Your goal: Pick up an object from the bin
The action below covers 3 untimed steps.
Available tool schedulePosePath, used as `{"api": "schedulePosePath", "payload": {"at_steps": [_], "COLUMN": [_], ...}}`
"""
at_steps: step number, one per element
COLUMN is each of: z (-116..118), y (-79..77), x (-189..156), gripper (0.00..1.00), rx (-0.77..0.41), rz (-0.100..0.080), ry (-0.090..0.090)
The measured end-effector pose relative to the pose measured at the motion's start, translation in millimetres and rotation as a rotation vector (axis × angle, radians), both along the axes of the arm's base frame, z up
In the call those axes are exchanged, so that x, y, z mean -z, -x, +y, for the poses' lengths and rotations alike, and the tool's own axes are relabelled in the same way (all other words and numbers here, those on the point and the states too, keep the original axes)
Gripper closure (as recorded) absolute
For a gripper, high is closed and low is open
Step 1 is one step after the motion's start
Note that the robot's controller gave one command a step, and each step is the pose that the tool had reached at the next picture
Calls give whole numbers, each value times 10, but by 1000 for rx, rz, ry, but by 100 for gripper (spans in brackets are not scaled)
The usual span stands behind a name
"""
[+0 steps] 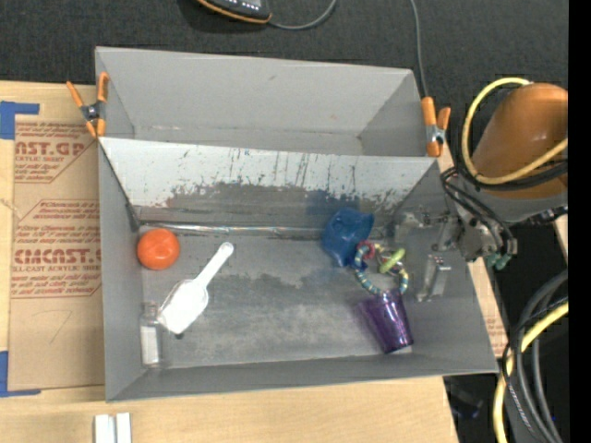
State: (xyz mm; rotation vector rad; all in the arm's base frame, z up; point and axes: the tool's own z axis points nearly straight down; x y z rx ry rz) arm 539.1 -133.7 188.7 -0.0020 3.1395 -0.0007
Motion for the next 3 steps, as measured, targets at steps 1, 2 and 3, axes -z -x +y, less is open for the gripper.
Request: {"api": "schedulePosePath", "payload": {"at_steps": [1,2,3], "z": [0,-83,96], "y": [0,226,248], "x": [0,309,360], "gripper": [0,0,0], "rx": [0,-272,-516], "rz": [0,-3,-2], "ry": [0,1,0]}}
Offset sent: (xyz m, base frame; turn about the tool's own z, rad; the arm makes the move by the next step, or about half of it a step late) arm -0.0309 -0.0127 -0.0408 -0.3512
